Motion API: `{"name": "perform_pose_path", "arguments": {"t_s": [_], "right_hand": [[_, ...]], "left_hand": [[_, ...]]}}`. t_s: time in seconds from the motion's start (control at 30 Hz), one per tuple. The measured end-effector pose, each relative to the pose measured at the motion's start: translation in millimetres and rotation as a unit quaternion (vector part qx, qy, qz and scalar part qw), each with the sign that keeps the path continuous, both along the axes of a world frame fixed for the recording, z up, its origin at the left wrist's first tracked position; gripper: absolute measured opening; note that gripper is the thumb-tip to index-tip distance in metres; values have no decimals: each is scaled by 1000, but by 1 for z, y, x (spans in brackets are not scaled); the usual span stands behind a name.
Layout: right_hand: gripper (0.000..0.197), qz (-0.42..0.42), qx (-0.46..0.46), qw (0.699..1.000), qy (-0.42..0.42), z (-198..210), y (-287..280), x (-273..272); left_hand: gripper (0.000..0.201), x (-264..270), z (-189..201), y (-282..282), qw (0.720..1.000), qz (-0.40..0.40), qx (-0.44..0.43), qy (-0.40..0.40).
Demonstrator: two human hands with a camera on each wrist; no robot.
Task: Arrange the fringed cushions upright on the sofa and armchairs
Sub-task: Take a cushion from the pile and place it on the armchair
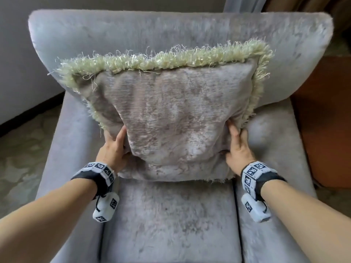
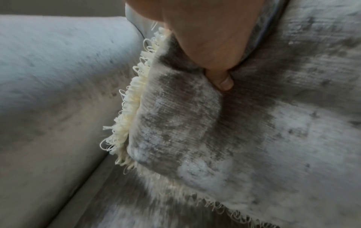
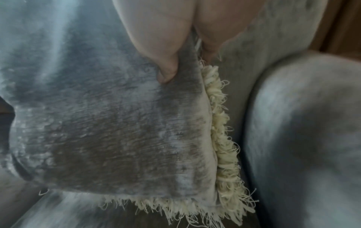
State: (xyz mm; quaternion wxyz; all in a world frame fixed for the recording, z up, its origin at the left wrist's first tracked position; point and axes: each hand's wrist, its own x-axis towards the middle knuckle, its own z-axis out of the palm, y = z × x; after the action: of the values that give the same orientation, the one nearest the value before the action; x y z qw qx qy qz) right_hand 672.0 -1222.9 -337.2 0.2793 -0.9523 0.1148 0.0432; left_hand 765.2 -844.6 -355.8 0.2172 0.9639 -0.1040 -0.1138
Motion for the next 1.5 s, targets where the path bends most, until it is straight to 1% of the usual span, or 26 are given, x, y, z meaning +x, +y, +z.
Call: {"name": "perform_pose_path", "arguments": {"t_s": [0.1,0.17,0.27,0.33,0.4,0.5,0.63,0.77,0.83,0.87,0.93,1.0,1.07,1.1,1.17,1.2,1.27,1.33,1.4,1.5], "right_hand": [[108,-21,-9,1000,8,-34,-1,3],[108,-24,-17,999,-15,-54,-1,8],[109,-8,-29,998,-56,-81,-4,19],[114,15,-33,996,-78,-94,-8,25],[117,19,-34,994,-99,-104,-9,34],[118,12,-43,993,-111,-111,-7,40],[119,16,-50,994,-92,-111,-9,41],[121,26,-60,996,-56,-101,-12,36],[119,17,-92,995,-21,-92,-10,31],[115,5,-114,993,-1,-87,-8,27],[103,-6,-156,987,30,-76,-6,16],[92,-9,-187,981,43,-62,-5,3],[89,-2,-204,977,56,-46,-5,-9],[89,8,-209,975,68,-36,-5,-16],[90,29,-214,972,91,-12,-6,-27],[89,33,-210,972,101,2,-8,-31],[81,27,-186,975,118,35,-11,-39],[70,8,-158,980,124,70,-13,-47],[61,-11,-130,984,124,104,-15,-54],[56,-27,-86,988,122,151,-17,-66]], "left_hand": [[115,14,-29,-7,1000,8,16,-3],[111,20,-46,-9,1000,20,18,5],[96,26,-68,-11,999,40,14,0],[95,29,-78,-15,999,45,14,-4],[96,36,-84,-15,998,48,25,-12],[97,43,-90,-15,998,41,43,-19],[103,42,-93,-14,998,27,48,-16],[114,33,-82,-11,998,-1,58,-7],[118,27,-72,-9,997,-8,81,3],[119,24,-65,-8,996,-12,93,7],[121,16,-49,-7,992,-11,123,21],[121,5,-29,-6,984,15,173,50],[113,-11,-10,-3,973,41,218,71],[107,-20,1,-1,970,48,225,83],[97,-34,24,0,969,49,213,113],[95,-38,39,-1,970,38,203,129],[93,-42,75,-6,972,20,184,142],[87,-45,111,-13,980,9,156,124],[80,-47,146,-23,988,-7,124,89],[71,-50,192,-36,992,-54,109,45]]}}
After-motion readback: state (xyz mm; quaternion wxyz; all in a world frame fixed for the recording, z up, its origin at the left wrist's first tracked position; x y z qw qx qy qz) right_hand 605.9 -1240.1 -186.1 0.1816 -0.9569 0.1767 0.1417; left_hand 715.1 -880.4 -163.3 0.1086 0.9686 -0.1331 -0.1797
